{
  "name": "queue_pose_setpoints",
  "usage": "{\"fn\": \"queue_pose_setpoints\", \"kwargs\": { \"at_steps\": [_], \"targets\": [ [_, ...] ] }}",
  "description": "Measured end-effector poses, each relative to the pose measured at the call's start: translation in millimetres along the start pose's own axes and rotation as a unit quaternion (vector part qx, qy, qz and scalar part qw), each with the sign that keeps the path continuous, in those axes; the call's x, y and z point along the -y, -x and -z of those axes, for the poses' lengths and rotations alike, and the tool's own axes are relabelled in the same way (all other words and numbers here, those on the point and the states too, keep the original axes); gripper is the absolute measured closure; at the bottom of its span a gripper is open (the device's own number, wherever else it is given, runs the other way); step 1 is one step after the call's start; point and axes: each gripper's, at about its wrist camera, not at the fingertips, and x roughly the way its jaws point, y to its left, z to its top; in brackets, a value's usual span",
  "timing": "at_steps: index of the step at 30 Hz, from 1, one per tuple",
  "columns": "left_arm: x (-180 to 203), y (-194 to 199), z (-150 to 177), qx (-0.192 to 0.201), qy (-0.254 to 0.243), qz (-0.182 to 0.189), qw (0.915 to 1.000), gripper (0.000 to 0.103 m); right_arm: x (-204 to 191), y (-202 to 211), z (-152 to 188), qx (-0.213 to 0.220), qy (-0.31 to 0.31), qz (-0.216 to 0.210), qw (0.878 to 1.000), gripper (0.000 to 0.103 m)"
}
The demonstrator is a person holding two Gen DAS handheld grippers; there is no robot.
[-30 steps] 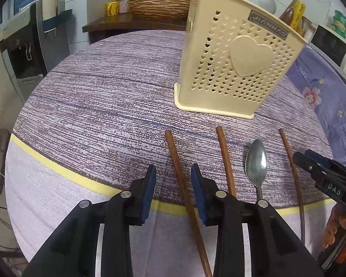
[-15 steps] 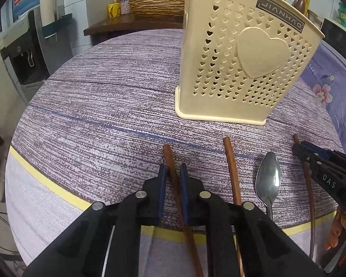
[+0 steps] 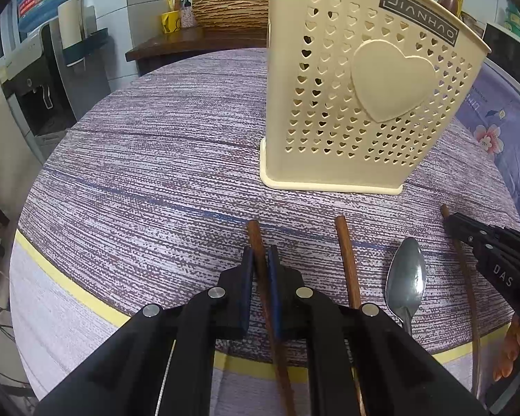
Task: Organize utensils
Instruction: 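Grasp a brown chopstick with the left tool while the right tool grasps another brown chopstick, then lift both brown chopsticks and lower them toward the cream holder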
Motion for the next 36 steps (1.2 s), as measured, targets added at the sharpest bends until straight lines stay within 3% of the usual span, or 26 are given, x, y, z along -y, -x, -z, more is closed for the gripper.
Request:
{"fn": "queue_pose_setpoints", "kwargs": {
  "at_steps": [5, 10, 14, 19, 36],
  "targets": [
    [-6.9, 9.1, -6.3, 0.019, 0.010, 0.007, 0.9997, 0.095, 3.1, 23.0, -5.0, 0.041, -0.006, -0.029, 0.999, 0.095],
    [-12.8, 54.1, -14.7, 0.070, 0.022, 0.044, 0.9964, 0.095, 2.7, 67.1, -7.4, 0.095, -0.001, -0.062, 0.994, 0.095],
    [-20.4, 110.4, -24.5, 0.132, 0.030, 0.072, 0.9882, 0.095, 3.5, 115.1, -9.5, 0.144, 0.008, -0.083, 0.986, 0.095],
    [-19.2, 158.9, -33.1, 0.193, 0.016, 0.079, 0.9780, 0.095, 7.5, 161.4, -16.3, 0.183, 0.013, -0.104, 0.977, 0.095],
    [-26.1, 194.9, -44.3, 0.239, 0.004, 0.085, 0.9673, 0.095, 3.1, 218.9, -28.4, 0.247, 0.036, -0.091, 0.964, 0.095]
  ]
}}
